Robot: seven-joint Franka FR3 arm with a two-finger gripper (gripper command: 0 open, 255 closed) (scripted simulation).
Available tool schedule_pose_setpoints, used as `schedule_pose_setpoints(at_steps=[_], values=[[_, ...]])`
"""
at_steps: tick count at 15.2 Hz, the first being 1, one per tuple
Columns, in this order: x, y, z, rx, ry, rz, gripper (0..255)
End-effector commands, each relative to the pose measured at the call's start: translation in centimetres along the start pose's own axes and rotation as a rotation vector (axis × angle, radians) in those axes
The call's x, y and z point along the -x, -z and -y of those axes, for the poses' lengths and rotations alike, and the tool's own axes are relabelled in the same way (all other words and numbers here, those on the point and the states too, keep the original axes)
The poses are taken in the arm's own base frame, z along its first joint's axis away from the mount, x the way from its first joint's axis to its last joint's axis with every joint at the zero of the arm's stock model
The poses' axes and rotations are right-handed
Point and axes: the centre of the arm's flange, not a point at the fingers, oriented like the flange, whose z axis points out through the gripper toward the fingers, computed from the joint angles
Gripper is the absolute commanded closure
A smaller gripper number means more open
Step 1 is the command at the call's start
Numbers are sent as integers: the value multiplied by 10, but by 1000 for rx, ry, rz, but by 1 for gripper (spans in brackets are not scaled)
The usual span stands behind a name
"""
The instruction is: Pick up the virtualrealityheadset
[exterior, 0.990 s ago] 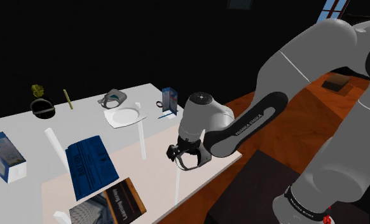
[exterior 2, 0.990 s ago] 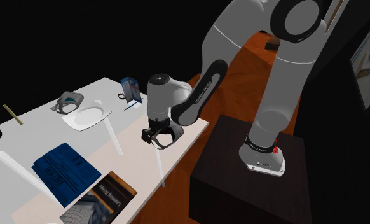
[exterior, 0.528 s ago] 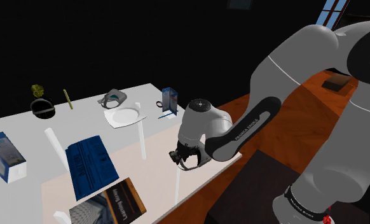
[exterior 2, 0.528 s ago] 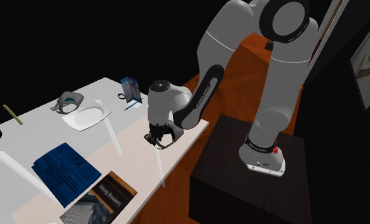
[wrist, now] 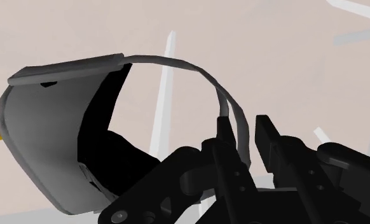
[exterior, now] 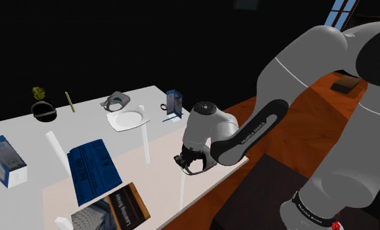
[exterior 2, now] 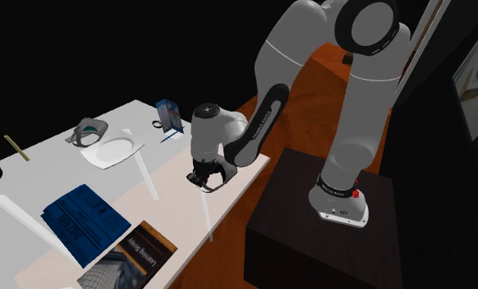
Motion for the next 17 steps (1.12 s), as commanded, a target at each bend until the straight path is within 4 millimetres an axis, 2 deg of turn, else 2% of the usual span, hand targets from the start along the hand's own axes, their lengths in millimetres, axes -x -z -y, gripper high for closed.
schedule_pose_setpoints(at_steps=[1,15,17], values=[[-1,6,0,0,0,0,255],[-14,78,3,0,0,0,255],[-14,79,3,0,0,0,255]])
